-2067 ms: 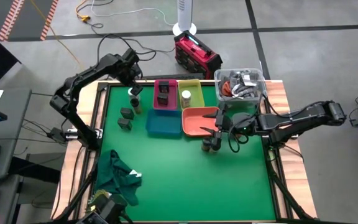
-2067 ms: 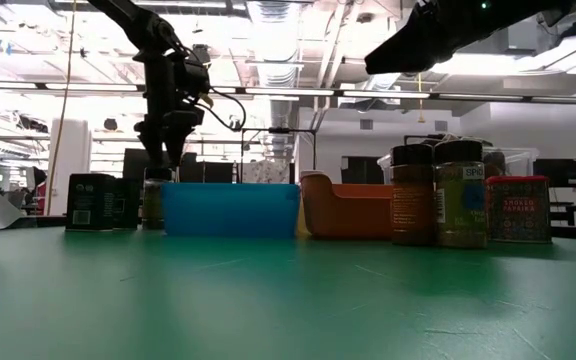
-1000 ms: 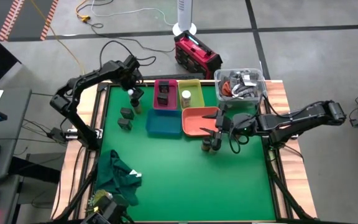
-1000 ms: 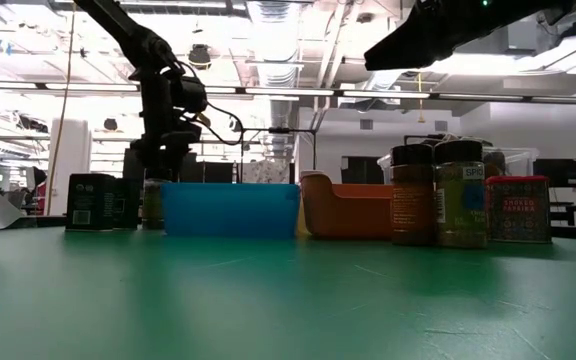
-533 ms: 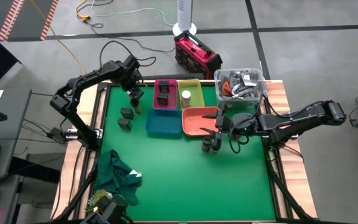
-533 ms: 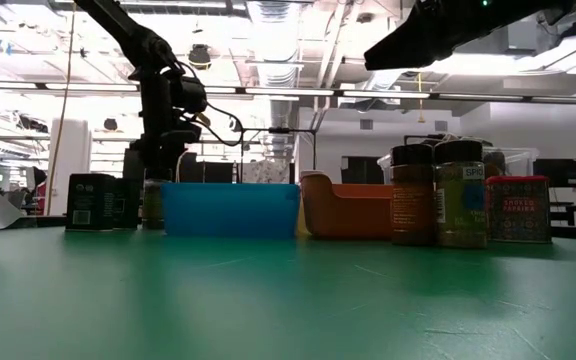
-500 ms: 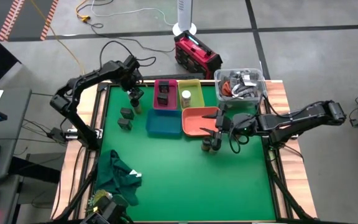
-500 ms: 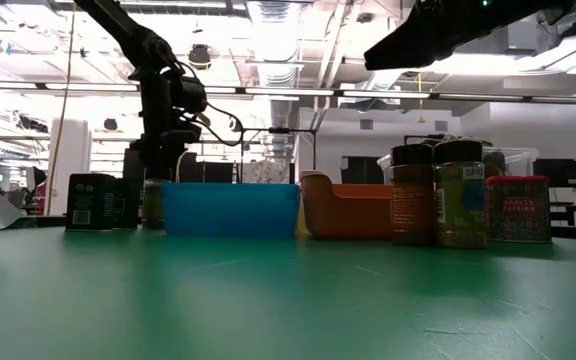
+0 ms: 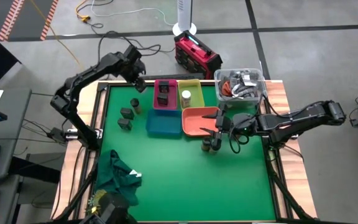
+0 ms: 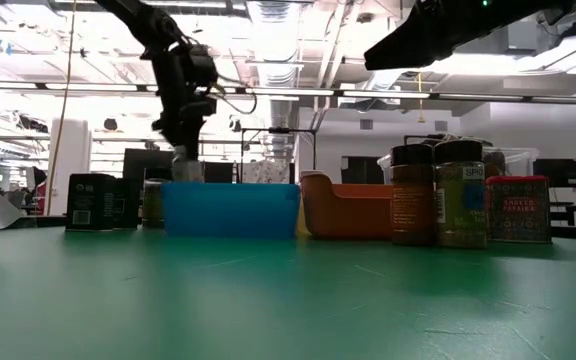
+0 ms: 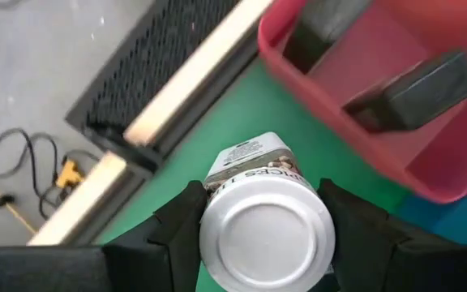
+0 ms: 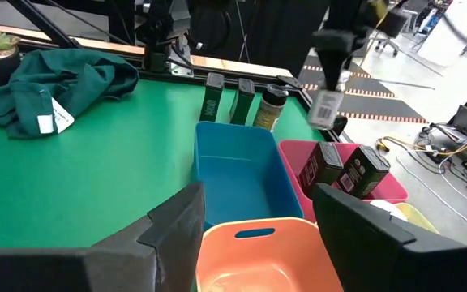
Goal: Sort spices by type
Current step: Put the white seasoning bottle into the yellow bin
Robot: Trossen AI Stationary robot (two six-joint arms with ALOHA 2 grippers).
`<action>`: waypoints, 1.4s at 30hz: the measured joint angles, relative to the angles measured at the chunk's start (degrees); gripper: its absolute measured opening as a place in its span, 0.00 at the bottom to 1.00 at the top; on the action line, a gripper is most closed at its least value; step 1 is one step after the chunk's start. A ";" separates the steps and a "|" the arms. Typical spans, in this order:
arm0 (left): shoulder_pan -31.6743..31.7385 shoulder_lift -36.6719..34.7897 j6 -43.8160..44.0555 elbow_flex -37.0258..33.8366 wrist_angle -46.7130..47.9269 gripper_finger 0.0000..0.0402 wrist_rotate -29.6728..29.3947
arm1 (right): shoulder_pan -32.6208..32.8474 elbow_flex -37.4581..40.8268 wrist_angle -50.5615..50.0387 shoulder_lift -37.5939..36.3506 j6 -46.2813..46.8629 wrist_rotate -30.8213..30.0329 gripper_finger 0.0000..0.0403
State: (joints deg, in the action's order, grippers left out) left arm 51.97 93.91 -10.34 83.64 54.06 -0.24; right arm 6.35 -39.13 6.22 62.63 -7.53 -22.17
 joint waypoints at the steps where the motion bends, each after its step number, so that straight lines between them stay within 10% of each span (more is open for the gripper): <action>1: -0.25 0.00 -0.16 1.07 0.29 0.49 0.02 | 0.00 0.00 -0.01 0.00 0.00 0.00 0.65; 17: -11.22 1.97 -0.91 9.38 -13.55 0.49 4.05 | -0.07 0.00 -0.08 0.43 0.90 0.00 0.65; 42: -16.80 34.57 -5.87 39.68 -7.81 0.50 10.70 | 0.00 0.00 -5.24 1.55 6.45 -0.02 0.65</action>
State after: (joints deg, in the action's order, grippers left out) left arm 35.17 128.48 -16.21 123.32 46.25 10.46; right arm 6.35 -39.13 0.97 64.18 -1.09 -22.19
